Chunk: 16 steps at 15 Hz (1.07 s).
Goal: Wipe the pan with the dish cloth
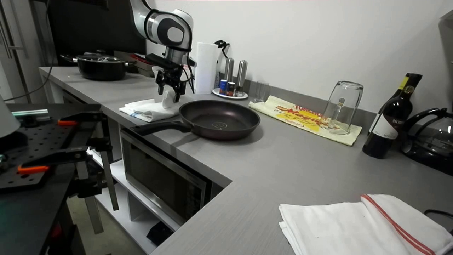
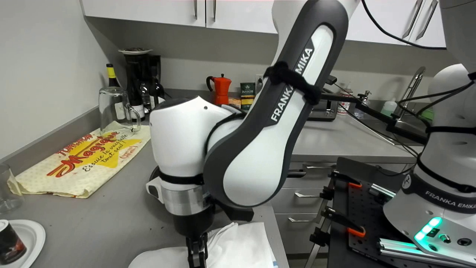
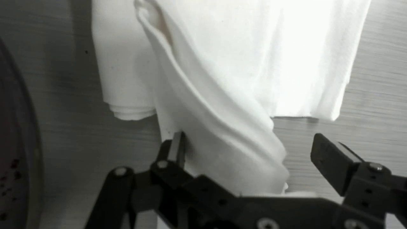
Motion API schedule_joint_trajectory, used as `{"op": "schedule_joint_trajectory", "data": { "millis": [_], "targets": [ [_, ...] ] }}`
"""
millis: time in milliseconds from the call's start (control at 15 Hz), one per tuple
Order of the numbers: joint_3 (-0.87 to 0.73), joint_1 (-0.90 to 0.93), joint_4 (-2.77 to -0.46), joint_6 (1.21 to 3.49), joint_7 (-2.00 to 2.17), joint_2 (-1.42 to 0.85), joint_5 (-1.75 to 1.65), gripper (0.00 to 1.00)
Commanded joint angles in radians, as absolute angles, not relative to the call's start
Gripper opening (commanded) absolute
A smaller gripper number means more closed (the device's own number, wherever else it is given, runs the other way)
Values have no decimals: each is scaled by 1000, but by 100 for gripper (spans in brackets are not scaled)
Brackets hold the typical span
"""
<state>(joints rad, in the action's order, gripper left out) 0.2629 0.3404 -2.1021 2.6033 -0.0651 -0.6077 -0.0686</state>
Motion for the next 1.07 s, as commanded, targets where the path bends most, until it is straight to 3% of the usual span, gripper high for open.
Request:
{"op": "schedule_joint_trajectory", "data": {
  "millis": [0, 133, 200, 267, 800, 933, 1000],
  "targets": [
    [232, 377, -2039, 2642, -60, -688, -121, 100],
    [231, 378, -2017, 2650, -62, -710, -124, 100],
    [233, 374, -2007, 2649, -65, -716, -121, 75],
    [234, 372, -2000, 2647, -66, -720, -119, 74],
    [248, 345, -2003, 2633, -75, -687, -99, 13],
    [252, 335, -2019, 2629, -76, -670, -93, 2],
    [256, 327, -2032, 2624, -76, -653, -88, 2]
  ]
}}
